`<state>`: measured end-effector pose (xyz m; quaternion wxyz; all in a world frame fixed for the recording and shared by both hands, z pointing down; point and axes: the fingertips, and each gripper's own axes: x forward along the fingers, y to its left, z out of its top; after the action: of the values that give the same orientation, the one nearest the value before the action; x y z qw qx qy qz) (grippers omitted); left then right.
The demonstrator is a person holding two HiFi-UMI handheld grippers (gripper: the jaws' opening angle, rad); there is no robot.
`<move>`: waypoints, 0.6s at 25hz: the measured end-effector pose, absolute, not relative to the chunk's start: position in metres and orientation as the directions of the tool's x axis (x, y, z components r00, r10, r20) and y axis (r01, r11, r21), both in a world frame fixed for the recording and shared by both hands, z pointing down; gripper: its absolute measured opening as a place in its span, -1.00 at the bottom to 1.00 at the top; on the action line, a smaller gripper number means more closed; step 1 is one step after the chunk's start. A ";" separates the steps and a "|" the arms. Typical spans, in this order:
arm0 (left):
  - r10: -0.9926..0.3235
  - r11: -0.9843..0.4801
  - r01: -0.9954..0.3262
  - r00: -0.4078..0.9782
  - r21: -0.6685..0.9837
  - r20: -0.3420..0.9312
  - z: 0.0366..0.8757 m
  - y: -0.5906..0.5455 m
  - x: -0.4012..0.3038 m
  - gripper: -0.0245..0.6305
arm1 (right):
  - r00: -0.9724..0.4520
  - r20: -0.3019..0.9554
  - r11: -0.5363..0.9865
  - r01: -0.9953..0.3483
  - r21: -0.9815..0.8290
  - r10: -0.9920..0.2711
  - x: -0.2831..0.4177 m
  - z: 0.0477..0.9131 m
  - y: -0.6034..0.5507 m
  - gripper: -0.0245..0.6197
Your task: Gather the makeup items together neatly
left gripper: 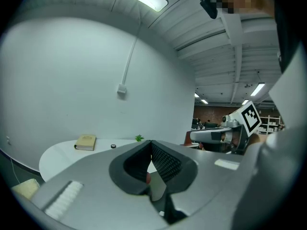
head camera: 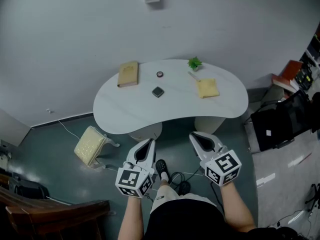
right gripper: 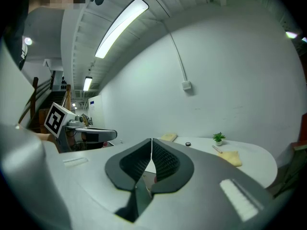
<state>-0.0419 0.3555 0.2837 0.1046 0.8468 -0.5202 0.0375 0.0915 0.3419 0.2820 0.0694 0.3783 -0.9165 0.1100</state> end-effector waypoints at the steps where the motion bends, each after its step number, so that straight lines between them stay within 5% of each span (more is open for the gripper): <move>1: -0.872 -0.439 -0.888 0.457 0.137 0.173 0.284 0.351 -0.044 -0.92 | -0.705 0.210 0.690 -0.708 -0.151 -0.678 0.089 0.283 0.338 -0.88; 15: -0.837 -0.495 -0.859 0.512 0.130 0.196 0.296 0.270 -0.082 -0.60 | -0.728 0.233 0.712 -0.683 -0.166 -0.644 0.032 0.295 0.260 -0.62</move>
<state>-0.0819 0.2698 0.2959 0.1057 0.8630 -0.4912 0.0531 0.0322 0.2598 0.2946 0.0791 0.3599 -0.9217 0.1210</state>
